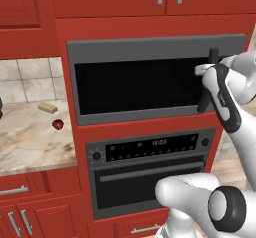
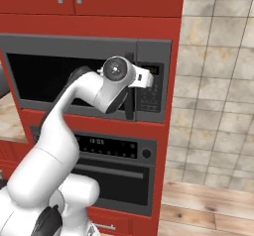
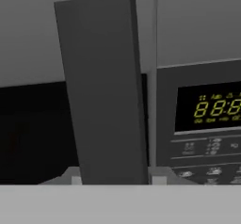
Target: Open the microwave door.
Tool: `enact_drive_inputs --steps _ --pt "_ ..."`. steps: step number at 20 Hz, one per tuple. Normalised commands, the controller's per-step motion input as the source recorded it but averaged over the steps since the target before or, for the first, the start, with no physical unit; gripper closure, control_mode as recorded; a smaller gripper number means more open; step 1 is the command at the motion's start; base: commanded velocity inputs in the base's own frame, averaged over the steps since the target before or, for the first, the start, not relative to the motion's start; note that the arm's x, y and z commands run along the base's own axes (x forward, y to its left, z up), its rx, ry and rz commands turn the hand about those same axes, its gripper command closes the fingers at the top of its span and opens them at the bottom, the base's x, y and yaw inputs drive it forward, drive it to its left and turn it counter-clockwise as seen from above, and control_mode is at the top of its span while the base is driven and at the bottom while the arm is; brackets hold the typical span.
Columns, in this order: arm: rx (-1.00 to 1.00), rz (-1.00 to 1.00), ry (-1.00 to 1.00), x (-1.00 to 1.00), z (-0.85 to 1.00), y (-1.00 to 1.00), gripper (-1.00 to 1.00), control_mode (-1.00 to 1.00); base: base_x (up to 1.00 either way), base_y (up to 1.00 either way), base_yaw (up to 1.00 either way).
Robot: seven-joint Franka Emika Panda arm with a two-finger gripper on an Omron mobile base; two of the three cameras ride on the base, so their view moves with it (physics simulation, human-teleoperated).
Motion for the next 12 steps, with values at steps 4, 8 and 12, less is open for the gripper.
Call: enact_drive_inputs --steps 4,8,12 --pt "0.00 0.14 0.18 -0.95 0.00 -0.12 1.00 -1.00 0.00 0.00 0.00" --pt "0.00 0.21 0.00 -1.00 0.00 -0.23 1.00 -1.00 0.00 0.00 0.00" --pt "0.00 0.19 -0.12 -1.00 0.00 -0.16 1.00 -1.00 0.00 0.00 0.00"
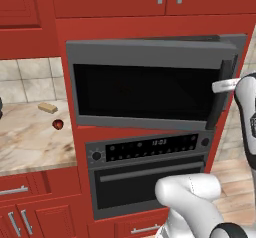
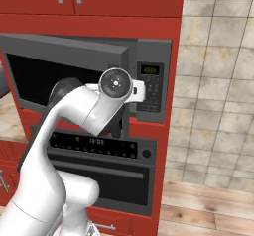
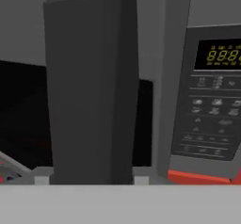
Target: Open the microwave door.
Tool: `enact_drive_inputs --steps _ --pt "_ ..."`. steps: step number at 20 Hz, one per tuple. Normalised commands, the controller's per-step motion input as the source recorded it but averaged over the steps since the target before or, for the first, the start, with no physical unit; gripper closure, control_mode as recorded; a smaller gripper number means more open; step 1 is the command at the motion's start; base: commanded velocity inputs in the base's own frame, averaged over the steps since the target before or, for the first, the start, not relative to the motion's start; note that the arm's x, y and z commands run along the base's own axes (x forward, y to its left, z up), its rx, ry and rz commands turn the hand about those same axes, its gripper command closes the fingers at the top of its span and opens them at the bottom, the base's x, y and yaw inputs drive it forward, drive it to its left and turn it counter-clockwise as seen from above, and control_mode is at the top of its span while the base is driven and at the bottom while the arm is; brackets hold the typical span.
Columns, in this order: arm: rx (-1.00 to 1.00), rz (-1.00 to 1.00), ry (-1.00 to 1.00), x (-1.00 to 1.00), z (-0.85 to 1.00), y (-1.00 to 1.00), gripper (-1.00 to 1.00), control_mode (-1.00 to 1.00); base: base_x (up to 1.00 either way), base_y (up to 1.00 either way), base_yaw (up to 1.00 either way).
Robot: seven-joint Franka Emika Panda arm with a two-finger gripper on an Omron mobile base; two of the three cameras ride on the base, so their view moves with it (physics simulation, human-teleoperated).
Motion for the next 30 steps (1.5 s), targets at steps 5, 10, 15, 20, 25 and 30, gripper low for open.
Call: enact_drive_inputs --steps 5,10,15,20,25,30 --pt "0.00 0.18 -0.06 -1.00 0.00 -0.01 1.00 -1.00 0.00 0.00 0.00" --pt "0.00 0.15 -0.02 -0.94 0.12 -0.02 -1.00 -1.00 0.00 0.00 0.00" --pt "0.00 0.16 0.00 -0.61 0.53 -0.51 -1.00 -1.00 0.00 0.00 0.00" --pt "0.00 0.21 0.00 -0.59 0.67 -0.67 -1.00 -1.00 0.00 0.00 0.00" --pt "0.00 0.21 -0.05 -0.86 0.44 -0.65 -1.00 -1.00 0.00 0.00 0.00" --pt "-0.16 0.18 -0.26 0.04 -0.12 -0.25 -1.00 -1.00 0.00 0.00 0.00"
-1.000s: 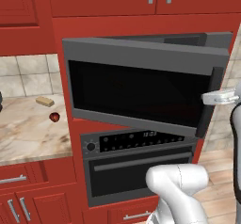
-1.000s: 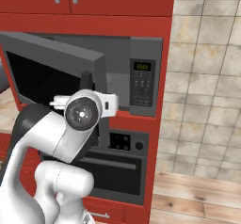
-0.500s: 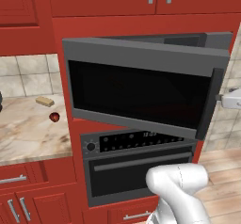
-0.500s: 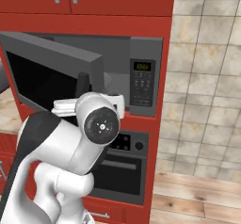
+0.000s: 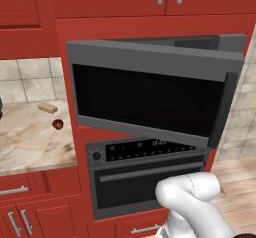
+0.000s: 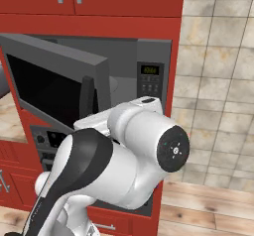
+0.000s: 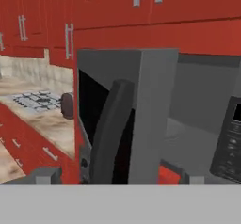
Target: Open the microwave door.
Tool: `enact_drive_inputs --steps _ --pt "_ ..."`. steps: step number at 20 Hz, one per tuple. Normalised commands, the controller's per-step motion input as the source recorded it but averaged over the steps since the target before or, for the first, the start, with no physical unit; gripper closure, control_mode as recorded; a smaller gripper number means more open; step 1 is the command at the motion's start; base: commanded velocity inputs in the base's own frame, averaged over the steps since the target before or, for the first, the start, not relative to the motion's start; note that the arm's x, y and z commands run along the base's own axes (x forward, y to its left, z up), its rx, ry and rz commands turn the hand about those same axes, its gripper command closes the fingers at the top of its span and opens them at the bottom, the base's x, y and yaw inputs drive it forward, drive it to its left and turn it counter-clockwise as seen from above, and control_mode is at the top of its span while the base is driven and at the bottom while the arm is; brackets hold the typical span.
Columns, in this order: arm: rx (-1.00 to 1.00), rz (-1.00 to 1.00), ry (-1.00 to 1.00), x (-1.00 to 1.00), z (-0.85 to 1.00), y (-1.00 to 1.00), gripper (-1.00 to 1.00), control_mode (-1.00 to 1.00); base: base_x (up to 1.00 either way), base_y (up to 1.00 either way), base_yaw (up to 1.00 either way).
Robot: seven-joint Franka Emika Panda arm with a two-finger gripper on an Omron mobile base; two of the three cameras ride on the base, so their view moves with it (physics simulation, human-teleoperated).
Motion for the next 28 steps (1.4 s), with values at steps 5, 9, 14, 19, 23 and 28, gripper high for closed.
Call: enact_drive_inputs --steps 5,9,14,19,23,28 --pt "-0.23 0.22 -0.38 0.47 -0.39 0.00 -1.00 -1.00 0.00 0.00 0.00" --pt "-0.23 0.22 -0.46 0.37 -0.38 0.00 -1.00 -1.00 0.00 0.00 0.00" --pt "-0.18 0.17 -0.45 0.37 -0.14 0.00 -1.00 -1.00 0.00 0.00 0.00" --pt "-0.05 0.18 -0.29 0.39 0.00 0.04 -1.00 -1.00 0.00 0.00 0.00" --pt "-0.03 0.22 -0.22 0.39 0.00 0.19 -1.00 -1.00 0.00 0.00 0.00" --pt "-0.04 0.23 -0.21 0.34 0.00 0.18 -1.00 -1.00 0.00 0.00 0.00"
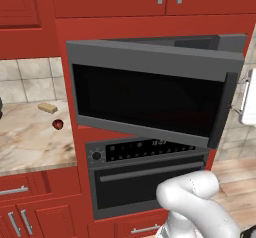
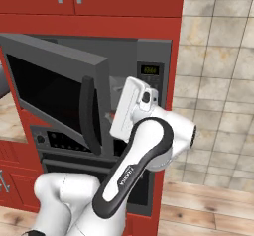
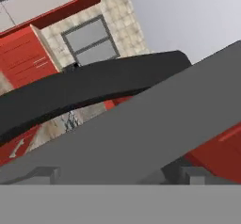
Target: Open the microwave door.
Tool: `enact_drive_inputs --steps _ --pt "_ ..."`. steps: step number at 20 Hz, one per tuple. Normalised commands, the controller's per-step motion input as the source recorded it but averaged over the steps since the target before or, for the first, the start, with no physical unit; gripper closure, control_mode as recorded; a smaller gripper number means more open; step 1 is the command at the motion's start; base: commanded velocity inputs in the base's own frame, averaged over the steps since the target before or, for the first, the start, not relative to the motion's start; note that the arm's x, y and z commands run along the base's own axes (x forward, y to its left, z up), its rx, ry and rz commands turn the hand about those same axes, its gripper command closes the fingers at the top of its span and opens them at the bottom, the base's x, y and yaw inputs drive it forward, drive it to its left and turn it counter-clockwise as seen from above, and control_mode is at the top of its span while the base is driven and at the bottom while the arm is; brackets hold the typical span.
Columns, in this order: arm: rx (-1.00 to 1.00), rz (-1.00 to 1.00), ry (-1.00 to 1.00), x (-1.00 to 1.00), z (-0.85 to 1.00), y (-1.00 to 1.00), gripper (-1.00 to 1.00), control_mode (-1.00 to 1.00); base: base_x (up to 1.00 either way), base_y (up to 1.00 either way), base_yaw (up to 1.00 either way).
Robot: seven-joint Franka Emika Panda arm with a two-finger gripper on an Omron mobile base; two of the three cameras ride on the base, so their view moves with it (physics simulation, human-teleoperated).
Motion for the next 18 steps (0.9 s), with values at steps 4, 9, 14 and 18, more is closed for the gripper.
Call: enact_drive_inputs --steps 4,9,14,18 --pt "-0.07 0.18 -0.26 0.27 0.00 0.01 -1.00 -1.00 0.00 0.00 0.00" --pt "-0.12 0.19 -0.33 -0.05 0.00 0.14 -1.00 -1.00 0.00 0.00 0.00" --pt "-0.17 0.25 -0.36 -0.55 0.00 0.59 -1.00 -1.00 0.00 0.00 0.00" --pt "-0.17 0.27 -0.36 -0.96 0.00 0.69 -1.00 -1.00 0.00 0.00 0.00"
